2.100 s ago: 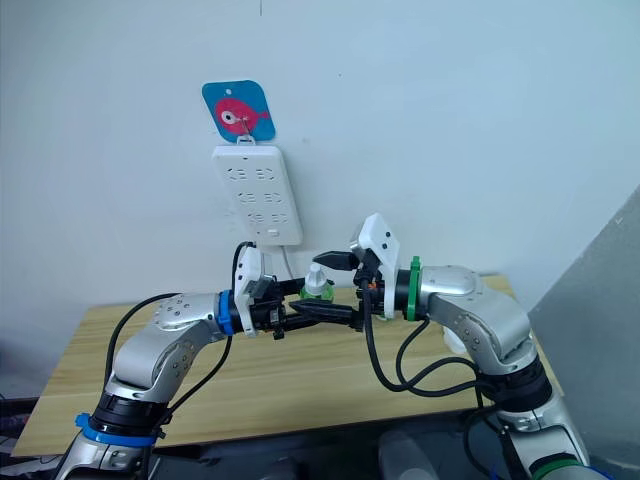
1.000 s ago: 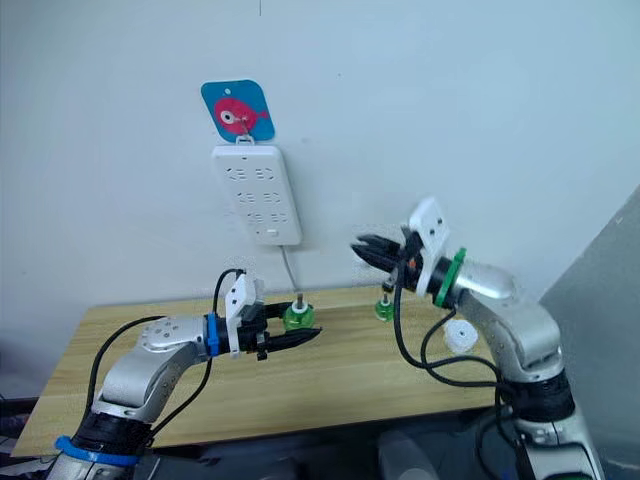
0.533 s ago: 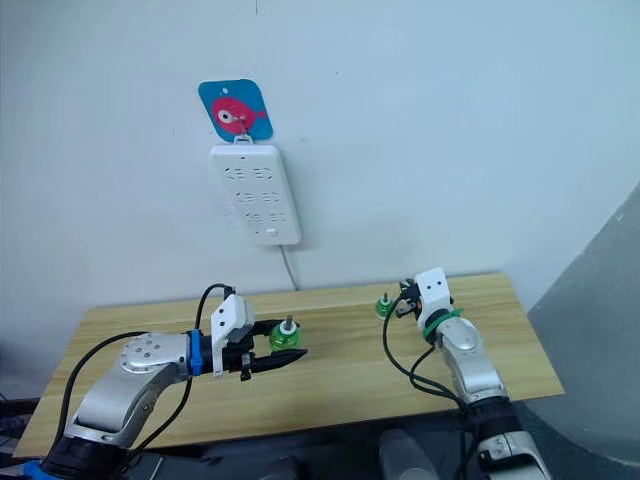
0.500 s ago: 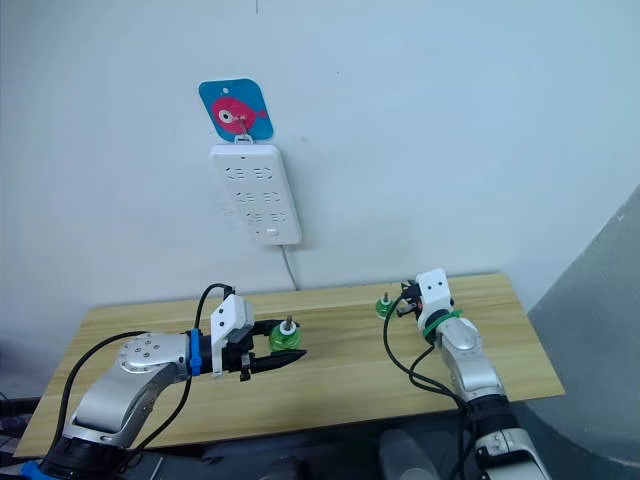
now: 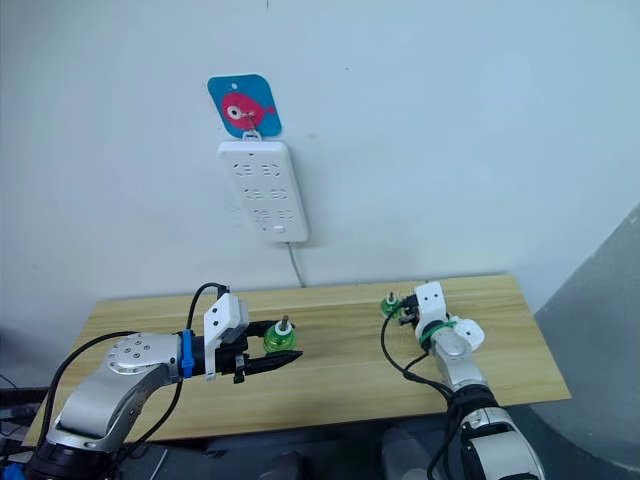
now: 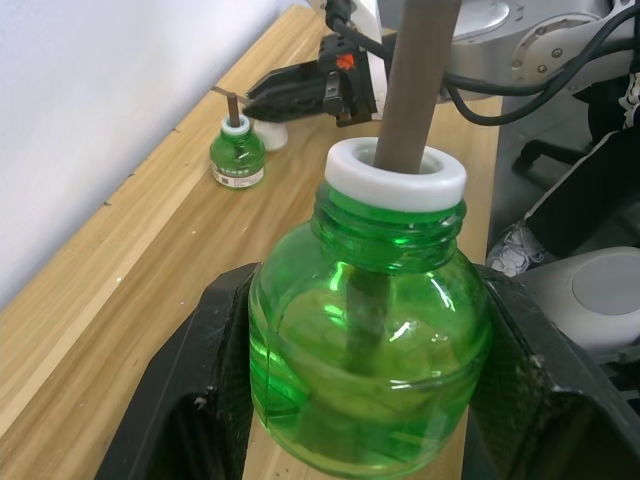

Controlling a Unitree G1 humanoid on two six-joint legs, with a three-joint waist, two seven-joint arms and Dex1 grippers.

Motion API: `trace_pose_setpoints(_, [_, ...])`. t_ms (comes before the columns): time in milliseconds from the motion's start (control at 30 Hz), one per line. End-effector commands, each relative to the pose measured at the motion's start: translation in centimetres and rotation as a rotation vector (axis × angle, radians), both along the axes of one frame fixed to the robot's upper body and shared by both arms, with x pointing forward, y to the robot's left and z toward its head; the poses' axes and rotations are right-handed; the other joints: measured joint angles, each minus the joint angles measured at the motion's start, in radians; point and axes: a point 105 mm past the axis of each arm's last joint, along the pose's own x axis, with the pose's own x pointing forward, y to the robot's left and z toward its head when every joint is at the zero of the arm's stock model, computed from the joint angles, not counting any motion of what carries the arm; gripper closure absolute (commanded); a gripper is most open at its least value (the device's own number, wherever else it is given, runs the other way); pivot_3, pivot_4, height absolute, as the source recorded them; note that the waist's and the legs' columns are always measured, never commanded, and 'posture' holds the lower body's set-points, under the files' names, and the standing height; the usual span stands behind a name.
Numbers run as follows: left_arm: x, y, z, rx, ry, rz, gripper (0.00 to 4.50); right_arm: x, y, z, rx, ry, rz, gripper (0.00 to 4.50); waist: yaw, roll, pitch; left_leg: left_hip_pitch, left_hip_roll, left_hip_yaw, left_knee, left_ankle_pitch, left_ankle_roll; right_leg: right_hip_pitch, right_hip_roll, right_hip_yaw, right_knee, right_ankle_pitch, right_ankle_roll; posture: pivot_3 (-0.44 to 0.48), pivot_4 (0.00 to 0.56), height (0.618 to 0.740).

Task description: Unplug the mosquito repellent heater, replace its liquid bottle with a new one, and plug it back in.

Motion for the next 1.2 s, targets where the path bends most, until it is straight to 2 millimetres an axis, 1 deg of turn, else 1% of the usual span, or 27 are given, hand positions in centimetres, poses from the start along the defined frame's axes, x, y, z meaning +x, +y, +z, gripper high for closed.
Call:
trace_pose_setpoints(33, [0.1, 0.4, 1.0, -0.007, -0.04, 0.018, 2.09, 0.9, 0.4, 2.7, 0.062, -0.098, 0.021, 1.75, 0.001, 0.001, 0.002, 0.0, 0.0, 0.0, 0.0, 0.0, 0.0, 0.0, 0.0, 0.0, 0.0, 0.0, 0.0, -0.092, 0.133, 0.692])
trace_pose_setpoints(167, [0.2, 0.4, 0.8, -0.019, -0.037, 0.038, 2.09, 0.5, 0.6, 5.0, 0.111, -0.173, 0.062, 0.24, 0.013, 0.004, 0.007, 0.0, 0.001, 0.0, 0.0, 0.0, 0.0, 0.0, 0.001, 0.0, 0.0, 0.0, 0.0, -0.094, 0.129, 0.692])
trace_pose_setpoints(200, [0.3, 0.4, 0.9, -0.024, -0.038, 0.041, 2.09, 0.1, 0.7, 5.8, 0.117, -0.199, 0.088, 0.01, 0.015, 0.004, 0.007, 0.0, 0.001, 0.0, 0.0, 0.0, 0.0, 0.0, 0.001, 0.0, 0.0, 0.0, 0.0, -0.097, 0.129, 0.692])
trace_pose_setpoints(233, [0.4, 0.3, 0.9, -0.033, -0.037, 0.042, 2.09, -0.7, 1.3, 7.3, 0.119, -0.234, 0.158, 0.0, 0.017, 0.004, 0.007, 0.0, 0.001, 0.0, 0.0, 0.0, 0.0, 0.0, 0.001, 0.0, 0.0, 0.0, 0.0, -0.097, 0.129, 0.692])
trace_pose_setpoints(267, [0.4, 0.3, 1.0, -0.039, -0.037, 0.043, 2.09, -1.5, 1.8, 8.3, 0.12, -0.254, 0.21, 0.0, 0.023, 0.005, 0.007, 0.0, 0.001, 0.0, 0.0, 0.0, 0.0, 0.0, 0.001, 0.0, 0.0, 0.0, 0.0, -0.097, 0.129, 0.692])
trace_pose_setpoints(300, [0.4, 0.2, 1.0, -0.044, -0.036, 0.032, 2.09, -3.0, 2.8, 9.7, 0.121, -0.268, 0.317, 0.0, 0.029, 0.005, 0.008, 0.0, 0.0, 0.0, 0.0, 0.0, 0.0, 0.0, 0.0, 0.0, 0.0, 0.0, 0.0, -0.11, 0.131, 0.692])
trace_pose_setpoints(400, [0.4, -0.1, 1.2, -0.055, -0.032, -0.001, 2.09, -7.1, 5.0, 12.5, 0.101, -0.259, 0.575, 0.0, 0.039, 0.005, 0.011, -0.001, 0.001, 0.0, 0.0, 0.0, 0.0, 0.0, 0.0, 0.0, 0.0, 0.0, 0.0, -0.13, 0.129, 0.692])
trace_pose_setpoints(433, [0.4, -0.2, 1.3, -0.054, -0.033, -0.013, 2.09, -8.0, 5.4, 13.3, 0.083, -0.26, 0.633, 0.0, 0.038, 0.004, 0.011, -0.001, 0.001, 0.0, 0.0, 0.0, 0.0, 0.0, 0.0, 0.0, -0.001, 0.0, 0.0, -0.138, 0.13, 0.692])
trace_pose_setpoints(533, [0.7, -0.5, 1.5, -0.059, -0.039, -0.033, 2.09, -10.0, 6.4, 14.8, 0.057, -0.237, 0.756, 0.0, 0.035, 0.002, 0.012, 0.0, 0.002, 0.001, 0.0, 0.0, 0.0, 0.0, 0.001, 0.001, -0.001, -0.001, -0.001, -0.151, 0.129, 0.692])
trace_pose_setpoints(567, [0.8, -0.7, 1.7, -0.068, -0.042, -0.042, 2.09, -10.9, 7.1, 15.3, 0.062, -0.218, 0.826, 0.0, 0.035, 0.001, 0.013, 0.001, 0.002, 0.001, 0.0, 0.0, 0.0, 0.0, 0.001, 0.001, -0.001, -0.001, -0.001, -0.156, 0.127, 0.692])
trace_pose_setpoints(633, [1.0, -1.0, 1.9, -0.079, -0.047, -0.055, 2.09, -12.0, 7.9, 15.9, 0.066, -0.189, 0.907, 0.0, 0.033, 0.001, 0.013, 0.001, 0.002, 0.001, 0.0, 0.0, 0.0, 0.0, 0.002, 0.001, -0.001, -0.001, -0.001, -0.161, 0.127, 0.692])
trace_pose_setpoints(733, [0.9, -1.6, 2.3, -0.088, -0.059, -0.092, 2.09, -12.6, 9.2, 16.0, 0.097, -0.132, 0.988, 0.0, 0.033, -0.002, 0.015, 0.0, 0.002, 0.001, 0.0, 0.0, 0.0, 0.0, 0.002, 0.001, -0.001, -0.001, -0.001, -0.165, 0.123, 0.692])
trace_pose_setpoints(900, [0.6, -2.6, 3.0, -0.105, -0.077, -0.145, 2.09, -12.4, 11.1, 16.4, 0.141, -0.091, 1.062, 0.0, 0.032, -0.004, 0.016, 0.0, 0.002, 0.001, 0.0, 0.0, 0.0, -0.001, 0.002, 0.001, -0.001, -0.001, -0.001, -0.164, 0.121, 0.692])
trace_pose_setpoints(1200, [0.2, -3.3, 3.4, -0.128, -0.082, -0.183, 2.09, -12.4, 13.2, 17.0, 0.23, -0.049, 1.13, 0.0, 0.031, -0.004, 0.016, -0.001, 0.002, 0.001, 0.0, 0.0, 0.0, -0.001, 0.002, 0.001, -0.002, -0.001, -0.001, -0.158, 0.114, 0.692])
